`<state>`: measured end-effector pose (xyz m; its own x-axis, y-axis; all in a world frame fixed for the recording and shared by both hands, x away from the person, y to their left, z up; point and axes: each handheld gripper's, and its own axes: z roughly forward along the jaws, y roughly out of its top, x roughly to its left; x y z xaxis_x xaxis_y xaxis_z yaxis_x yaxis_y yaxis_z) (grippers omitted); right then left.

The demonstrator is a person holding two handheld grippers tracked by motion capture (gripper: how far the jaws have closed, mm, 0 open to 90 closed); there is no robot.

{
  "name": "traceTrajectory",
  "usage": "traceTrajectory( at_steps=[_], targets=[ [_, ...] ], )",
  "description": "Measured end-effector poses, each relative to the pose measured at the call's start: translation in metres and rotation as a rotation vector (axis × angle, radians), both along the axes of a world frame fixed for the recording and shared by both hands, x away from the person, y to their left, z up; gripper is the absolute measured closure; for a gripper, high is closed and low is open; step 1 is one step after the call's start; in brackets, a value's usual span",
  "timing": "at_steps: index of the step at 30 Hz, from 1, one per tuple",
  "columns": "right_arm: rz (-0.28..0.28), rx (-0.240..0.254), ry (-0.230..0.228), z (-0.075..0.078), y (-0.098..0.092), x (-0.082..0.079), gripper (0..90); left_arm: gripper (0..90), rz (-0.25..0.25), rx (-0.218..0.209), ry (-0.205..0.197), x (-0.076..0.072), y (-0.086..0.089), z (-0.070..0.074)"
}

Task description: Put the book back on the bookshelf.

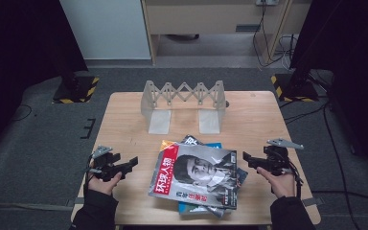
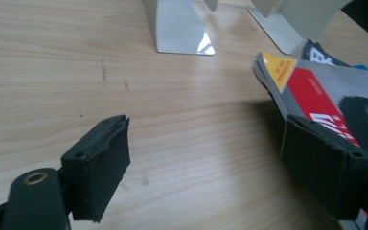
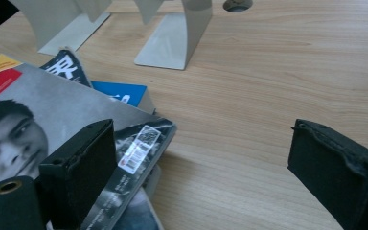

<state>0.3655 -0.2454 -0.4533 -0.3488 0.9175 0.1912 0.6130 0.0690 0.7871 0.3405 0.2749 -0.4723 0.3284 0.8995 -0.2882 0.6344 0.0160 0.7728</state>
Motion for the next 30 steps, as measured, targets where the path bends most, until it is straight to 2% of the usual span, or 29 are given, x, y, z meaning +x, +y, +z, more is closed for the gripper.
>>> traceTrajectory(
  at_steps=[13, 19, 30],
  targets=[
    [0.048, 0.013, -0.010, 0.003, 0.015, -0.011, 9.6, 25.0, -0.091, -0.028, 0.025, -0.023, -0.020, 0.002],
    [0.074, 0.010, -0.006, 0.001, 0.024, -0.013, 9.8, 25.7, -0.135, -0.014, 0.041, -0.029, -0.031, 0.001],
    [0.110, 0.011, 0.006, -0.004, 0.036, -0.017, 9.8, 25.7, -0.201, -0.023, 0.077, -0.039, -0.046, -0.004]
  ],
)
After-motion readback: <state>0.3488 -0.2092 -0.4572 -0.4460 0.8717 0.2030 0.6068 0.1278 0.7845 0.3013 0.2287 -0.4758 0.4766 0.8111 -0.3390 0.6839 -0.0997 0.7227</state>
